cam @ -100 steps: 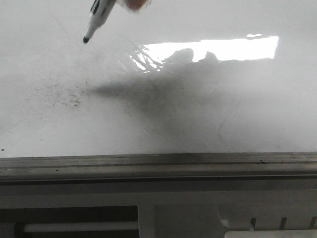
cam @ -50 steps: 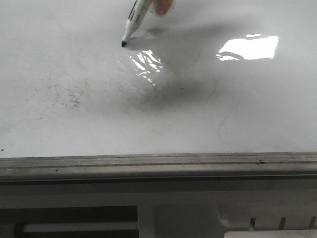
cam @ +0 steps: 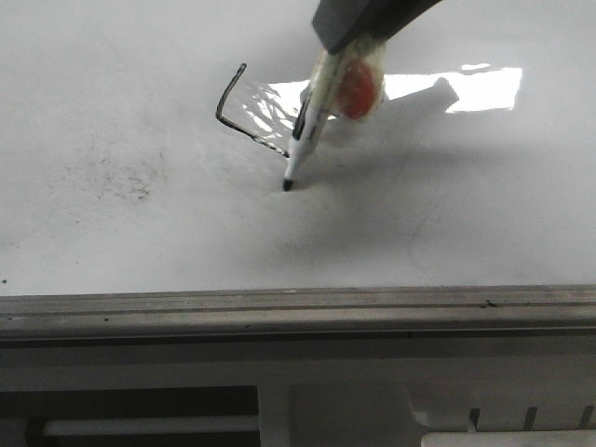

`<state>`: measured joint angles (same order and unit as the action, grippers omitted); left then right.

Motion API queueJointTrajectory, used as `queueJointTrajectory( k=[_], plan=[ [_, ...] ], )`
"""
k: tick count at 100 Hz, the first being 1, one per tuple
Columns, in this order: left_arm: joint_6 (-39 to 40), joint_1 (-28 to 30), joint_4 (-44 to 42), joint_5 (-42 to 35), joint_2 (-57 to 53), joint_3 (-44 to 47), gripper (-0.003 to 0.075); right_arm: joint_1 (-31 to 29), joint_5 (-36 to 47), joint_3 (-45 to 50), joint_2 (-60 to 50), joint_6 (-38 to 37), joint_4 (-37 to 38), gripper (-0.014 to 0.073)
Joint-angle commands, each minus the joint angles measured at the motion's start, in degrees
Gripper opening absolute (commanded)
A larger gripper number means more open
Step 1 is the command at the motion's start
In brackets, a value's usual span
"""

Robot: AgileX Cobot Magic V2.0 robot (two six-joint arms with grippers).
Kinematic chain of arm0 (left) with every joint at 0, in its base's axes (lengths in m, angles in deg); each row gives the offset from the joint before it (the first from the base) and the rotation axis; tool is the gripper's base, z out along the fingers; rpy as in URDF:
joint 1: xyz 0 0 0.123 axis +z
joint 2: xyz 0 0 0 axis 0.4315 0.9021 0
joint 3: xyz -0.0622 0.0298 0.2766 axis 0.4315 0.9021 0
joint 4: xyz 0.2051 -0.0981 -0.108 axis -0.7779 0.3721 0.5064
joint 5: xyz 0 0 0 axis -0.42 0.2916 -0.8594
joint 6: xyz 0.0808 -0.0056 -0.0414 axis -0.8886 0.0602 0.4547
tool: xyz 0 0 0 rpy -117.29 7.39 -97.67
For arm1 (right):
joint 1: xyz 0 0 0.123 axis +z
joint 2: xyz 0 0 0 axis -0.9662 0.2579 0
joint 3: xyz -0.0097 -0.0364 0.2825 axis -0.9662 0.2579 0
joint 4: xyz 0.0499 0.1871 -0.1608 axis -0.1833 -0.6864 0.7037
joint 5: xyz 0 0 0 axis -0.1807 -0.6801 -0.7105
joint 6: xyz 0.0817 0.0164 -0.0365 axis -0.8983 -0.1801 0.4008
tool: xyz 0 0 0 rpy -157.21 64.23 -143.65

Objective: Write number 8 on whiteboard

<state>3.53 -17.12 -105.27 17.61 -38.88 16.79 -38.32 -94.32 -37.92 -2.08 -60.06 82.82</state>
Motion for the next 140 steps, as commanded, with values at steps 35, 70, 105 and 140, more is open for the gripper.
queueJointTrajectory(
  k=[35, 70, 105, 140],
  plan=[
    [0.49, -0.41, 0.71, -3.9, 0.36, -1.76, 0.0315, -3.0, 14.88, -4.09, -1.52, -0.49, 4.86, -0.0063],
    [0.49, -0.41, 0.49, -4.02, 0.36, -1.76, 0.0315, 3.43, 12.82, -4.09, -4.28, -0.14, 4.7, -0.0063],
    [0.49, -0.41, -1.94, -18.24, 13.99, -2.3, 0.0315, 11.78, 6.82, -3.47, -3.54, -0.14, 4.7, -0.0063],
    [0.49, -0.41, -6.16, -27.72, 27.29, -6.87, 0.0315, 12.78, 6.65, -3.47, -2.09, -0.36, 2.1, -0.0063]
  ],
)
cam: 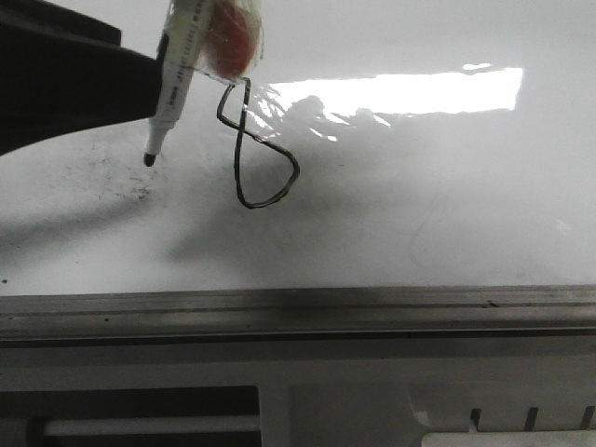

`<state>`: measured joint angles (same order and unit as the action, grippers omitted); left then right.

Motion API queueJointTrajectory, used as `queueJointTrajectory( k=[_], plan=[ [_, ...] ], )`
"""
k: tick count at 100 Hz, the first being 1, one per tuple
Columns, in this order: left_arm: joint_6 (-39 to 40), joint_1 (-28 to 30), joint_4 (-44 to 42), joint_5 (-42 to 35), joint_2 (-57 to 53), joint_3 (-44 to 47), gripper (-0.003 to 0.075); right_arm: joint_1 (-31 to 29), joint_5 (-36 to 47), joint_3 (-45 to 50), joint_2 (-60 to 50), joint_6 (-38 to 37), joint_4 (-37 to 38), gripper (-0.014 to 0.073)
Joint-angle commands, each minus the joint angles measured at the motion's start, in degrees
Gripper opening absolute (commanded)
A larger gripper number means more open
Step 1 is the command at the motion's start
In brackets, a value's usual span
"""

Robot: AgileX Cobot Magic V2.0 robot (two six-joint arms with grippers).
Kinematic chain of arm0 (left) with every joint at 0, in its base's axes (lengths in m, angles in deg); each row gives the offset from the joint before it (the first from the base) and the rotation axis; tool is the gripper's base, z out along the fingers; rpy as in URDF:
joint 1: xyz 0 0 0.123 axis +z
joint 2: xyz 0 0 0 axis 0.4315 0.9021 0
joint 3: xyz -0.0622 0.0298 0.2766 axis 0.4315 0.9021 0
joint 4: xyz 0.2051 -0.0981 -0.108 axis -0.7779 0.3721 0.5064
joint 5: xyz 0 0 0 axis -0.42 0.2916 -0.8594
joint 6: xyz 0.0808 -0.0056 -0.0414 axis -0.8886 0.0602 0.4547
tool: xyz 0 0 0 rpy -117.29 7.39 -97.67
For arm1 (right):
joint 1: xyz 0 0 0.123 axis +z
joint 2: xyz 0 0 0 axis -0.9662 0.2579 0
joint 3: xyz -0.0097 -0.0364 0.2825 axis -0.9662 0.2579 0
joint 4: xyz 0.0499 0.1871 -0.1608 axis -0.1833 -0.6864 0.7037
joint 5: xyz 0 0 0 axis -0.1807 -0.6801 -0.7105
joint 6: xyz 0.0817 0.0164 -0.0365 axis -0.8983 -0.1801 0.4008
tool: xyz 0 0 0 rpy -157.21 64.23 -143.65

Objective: Write number 8 on whiteboard

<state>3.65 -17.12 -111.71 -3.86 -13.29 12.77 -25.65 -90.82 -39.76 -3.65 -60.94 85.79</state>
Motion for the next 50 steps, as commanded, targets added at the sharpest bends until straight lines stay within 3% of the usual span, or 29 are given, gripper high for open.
queueJointTrajectory(
  k=[1, 17, 40, 50],
  plan=[
    [0.38, -0.41, 0.16, -6.27, 1.87, -2.87, 0.0315, 0.11, 3.03, -1.62, -0.39, 0.52, -1.0, -0.0063],
    [0.38, -0.41, -1.35, -6.8, 3.91, -3.2, 0.0297, 0.11, 2.22, -1.62, 0.02, 0.52, -1.32, -0.0063],
    [1.46, -0.41, -4.23, -6.9, 4.71, -3.2, -0.0014, 0.11, 2.25, -1.62, 0.02, 0.52, -1.58, -0.0063],
    [1.46, -0.41, -4.29, -6.9, 4.71, -3.2, -0.002, 0.11, 2.25, -1.62, 0.02, 0.52, -1.69, -0.0063]
  ],
)
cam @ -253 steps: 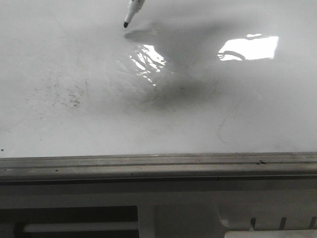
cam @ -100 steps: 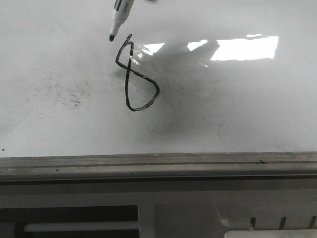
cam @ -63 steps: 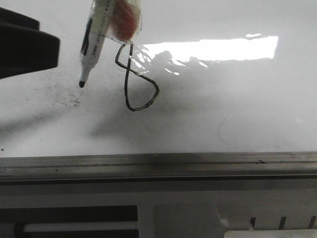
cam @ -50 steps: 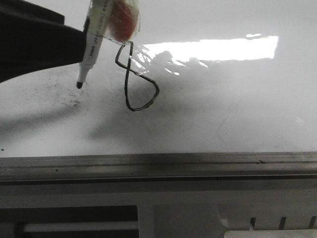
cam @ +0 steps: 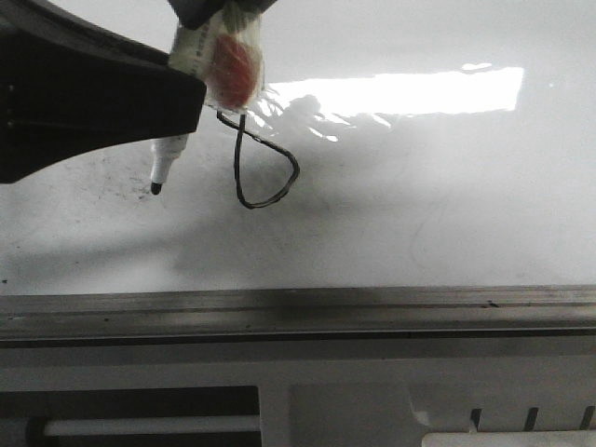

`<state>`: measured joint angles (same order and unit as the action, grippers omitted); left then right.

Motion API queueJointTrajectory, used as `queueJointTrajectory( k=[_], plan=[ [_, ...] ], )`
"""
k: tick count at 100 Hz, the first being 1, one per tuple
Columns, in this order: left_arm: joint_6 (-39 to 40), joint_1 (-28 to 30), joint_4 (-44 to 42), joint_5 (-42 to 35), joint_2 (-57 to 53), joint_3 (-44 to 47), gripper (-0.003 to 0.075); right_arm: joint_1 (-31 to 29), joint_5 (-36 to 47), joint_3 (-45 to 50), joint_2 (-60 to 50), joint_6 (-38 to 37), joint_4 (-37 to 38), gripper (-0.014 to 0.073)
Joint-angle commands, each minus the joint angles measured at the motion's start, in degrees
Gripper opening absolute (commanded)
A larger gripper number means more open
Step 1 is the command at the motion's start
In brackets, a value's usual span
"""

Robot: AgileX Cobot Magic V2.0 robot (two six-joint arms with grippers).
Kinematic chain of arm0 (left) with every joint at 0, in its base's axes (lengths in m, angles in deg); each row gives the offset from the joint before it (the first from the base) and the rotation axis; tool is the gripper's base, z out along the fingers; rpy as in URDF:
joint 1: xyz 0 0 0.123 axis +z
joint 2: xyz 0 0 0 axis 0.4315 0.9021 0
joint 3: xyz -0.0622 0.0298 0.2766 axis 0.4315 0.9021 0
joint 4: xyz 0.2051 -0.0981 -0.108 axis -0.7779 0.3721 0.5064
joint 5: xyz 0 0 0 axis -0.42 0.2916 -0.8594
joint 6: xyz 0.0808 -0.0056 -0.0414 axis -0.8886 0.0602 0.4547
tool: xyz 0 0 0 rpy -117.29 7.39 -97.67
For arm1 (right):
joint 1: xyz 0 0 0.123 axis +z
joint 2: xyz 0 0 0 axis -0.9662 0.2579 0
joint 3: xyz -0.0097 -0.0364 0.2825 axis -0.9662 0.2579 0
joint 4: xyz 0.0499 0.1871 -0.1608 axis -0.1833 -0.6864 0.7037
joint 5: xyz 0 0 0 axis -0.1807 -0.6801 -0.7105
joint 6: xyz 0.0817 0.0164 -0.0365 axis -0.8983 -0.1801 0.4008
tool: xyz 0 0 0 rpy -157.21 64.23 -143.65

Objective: Write number 8 on whiteboard

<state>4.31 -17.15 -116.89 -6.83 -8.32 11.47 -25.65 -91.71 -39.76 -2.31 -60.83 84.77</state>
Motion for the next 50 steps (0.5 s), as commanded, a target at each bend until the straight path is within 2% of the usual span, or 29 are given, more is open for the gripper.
queueJointTrajectory(
  k=[1, 15, 20, 27, 28, 37, 42, 50],
  plan=[
    [0.8, -0.39, 0.88, -3.93, -0.26, -1.91, -0.002, 0.11, 3.14, -1.62, -1.32, 0.41, -0.66, -0.0063],
    [0.8, -0.39, 0.88, -3.93, -0.26, -1.91, -0.002, 0.11, 3.32, -1.62, -1.32, 0.41, -0.75, -0.0046],
    [1.62, -0.39, 0.88, -3.93, -0.26, -1.91, -0.002, 0.11, 3.32, -1.62, -1.32, 0.41, -0.75, 0.0015],
    [3.42, -0.39, 0.88, -3.93, -0.26, -1.91, -0.002, 0.11, 3.32, -1.62, -1.32, 0.41, -0.75, 0.0164],
    [3.7, -0.39, 0.88, -3.93, -0.26, -1.91, -0.002, 0.11, 3.32, -1.62, -1.32, 0.41, -0.75, 0.0213],
    [7.41, -0.39, 1.12, -2.95, -0.4, -1.91, -0.002, 0.11, 3.32, -1.62, -1.32, 0.41, -0.75, 0.0375],
    [9.88, -0.39, 2.34, -1.82, -0.64, -1.91, -0.002, 0.11, 3.32, -1.62, -1.32, 0.41, -0.75, 0.0415],
    [12.19, -0.39, 5.01, 0.99, -1.39, -1.99, -0.002, 0.0, 3.07, -1.62, -1.32, 0.41, -0.75, 0.0416]
  ],
)
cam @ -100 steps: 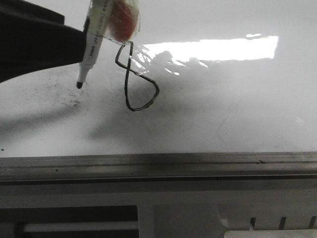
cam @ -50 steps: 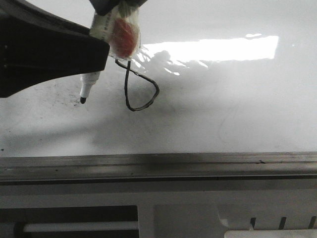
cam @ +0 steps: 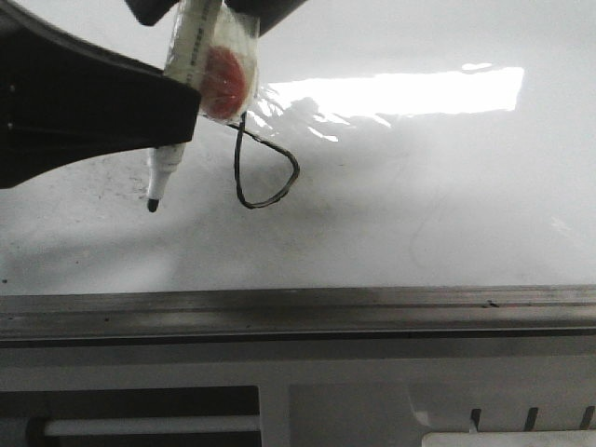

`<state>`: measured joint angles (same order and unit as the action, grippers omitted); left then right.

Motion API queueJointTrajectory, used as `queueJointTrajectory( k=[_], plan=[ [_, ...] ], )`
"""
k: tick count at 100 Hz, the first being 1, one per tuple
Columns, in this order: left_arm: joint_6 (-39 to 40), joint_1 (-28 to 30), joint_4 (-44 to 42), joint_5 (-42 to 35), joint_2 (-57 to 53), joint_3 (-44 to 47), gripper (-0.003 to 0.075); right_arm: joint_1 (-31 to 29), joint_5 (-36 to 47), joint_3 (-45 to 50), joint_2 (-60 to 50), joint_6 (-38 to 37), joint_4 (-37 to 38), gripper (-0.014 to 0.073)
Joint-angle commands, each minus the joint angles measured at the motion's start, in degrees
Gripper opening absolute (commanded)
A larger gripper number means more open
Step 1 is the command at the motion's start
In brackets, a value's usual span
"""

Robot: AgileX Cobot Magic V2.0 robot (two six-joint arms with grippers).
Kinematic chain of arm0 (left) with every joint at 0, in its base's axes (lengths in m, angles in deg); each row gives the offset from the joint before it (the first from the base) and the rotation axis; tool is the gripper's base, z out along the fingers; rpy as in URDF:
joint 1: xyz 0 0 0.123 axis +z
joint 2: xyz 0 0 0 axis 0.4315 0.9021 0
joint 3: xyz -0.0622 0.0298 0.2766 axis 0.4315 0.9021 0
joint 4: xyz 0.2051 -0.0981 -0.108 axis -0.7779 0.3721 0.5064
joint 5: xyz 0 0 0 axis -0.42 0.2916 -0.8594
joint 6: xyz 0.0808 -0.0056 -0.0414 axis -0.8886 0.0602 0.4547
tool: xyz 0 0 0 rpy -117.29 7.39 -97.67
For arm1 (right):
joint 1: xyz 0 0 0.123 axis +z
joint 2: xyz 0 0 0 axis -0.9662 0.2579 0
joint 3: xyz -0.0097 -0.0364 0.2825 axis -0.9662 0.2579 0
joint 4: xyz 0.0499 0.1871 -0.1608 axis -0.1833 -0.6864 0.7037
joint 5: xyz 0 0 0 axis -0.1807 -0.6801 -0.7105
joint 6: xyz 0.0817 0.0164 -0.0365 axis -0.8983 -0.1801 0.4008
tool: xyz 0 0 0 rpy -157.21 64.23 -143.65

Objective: Write number 8 on whiteboard

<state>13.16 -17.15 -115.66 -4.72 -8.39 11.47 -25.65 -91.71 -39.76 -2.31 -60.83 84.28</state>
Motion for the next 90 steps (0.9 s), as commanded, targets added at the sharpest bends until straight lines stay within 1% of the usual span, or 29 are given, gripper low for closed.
queueJointTrajectory(
  k=[1, 9, 15, 24, 31, 40, 48, 54, 70, 90],
  plan=[
    [3.33, -0.39, 4.38, -0.77, -1.54, -2.11, -0.002, 0.0, 2.83, -1.62, -1.32, 0.41, -0.26, 0.0416],
    [3.43, -0.16, 8.37, 3.39, -2.57, -2.5, -0.002, 0.0, 1.94, -1.62, -1.32, 0.41, -0.26, 0.0416],
    [3.54, -0.16, 14.07, 7.33, -3.56, -2.93, -0.002, 0.0, 1.1, -1.62, -1.32, 0.41, -0.26, 0.0416],
    [3.54, -0.16, 24.69, 17.39, -4.12, -4.78, -0.002, 0.0, 0.22, -1.62, -1.32, 0.41, -0.26, 0.0416],
    [3.54, 0.12, 28.51, 22.26, -4.12, -6.11, -0.002, 0.0, 0.11, -1.62, -1.32, 0.41, -0.26, 0.0416],
    [3.54, 0.35, 30.36, 22.12, -4.12, -6.52, -0.002, 0.0, 0.11, -1.62, -1.32, 0.41, -0.26, 0.0416],
    [3.54, 1.04, 35.03, 21.84, -3.62, -6.52, -0.002, 0.0, 0.11, -1.62, -1.32, 0.41, -0.26, 0.0416],
    [3.54, 1.95, 36.89, 21.81, -2.78, -6.52, -0.002, 0.0, 0.11, -1.62, -1.32, 0.41, -0.26, 0.0416],
    [3.54, 3.3, 36.99, 19.73, -1.82, -6.52, -0.002, 0.0, 0.11, -1.62, -1.32, 0.41, -0.26, 0.0416],
    [3.54, 3.36, 36.99, 18.6, -1.32, -6.52, -0.0013, 0.0, -0.32, -1.62, -1.32, 0.41, -0.4, 0.0416]
  ],
)
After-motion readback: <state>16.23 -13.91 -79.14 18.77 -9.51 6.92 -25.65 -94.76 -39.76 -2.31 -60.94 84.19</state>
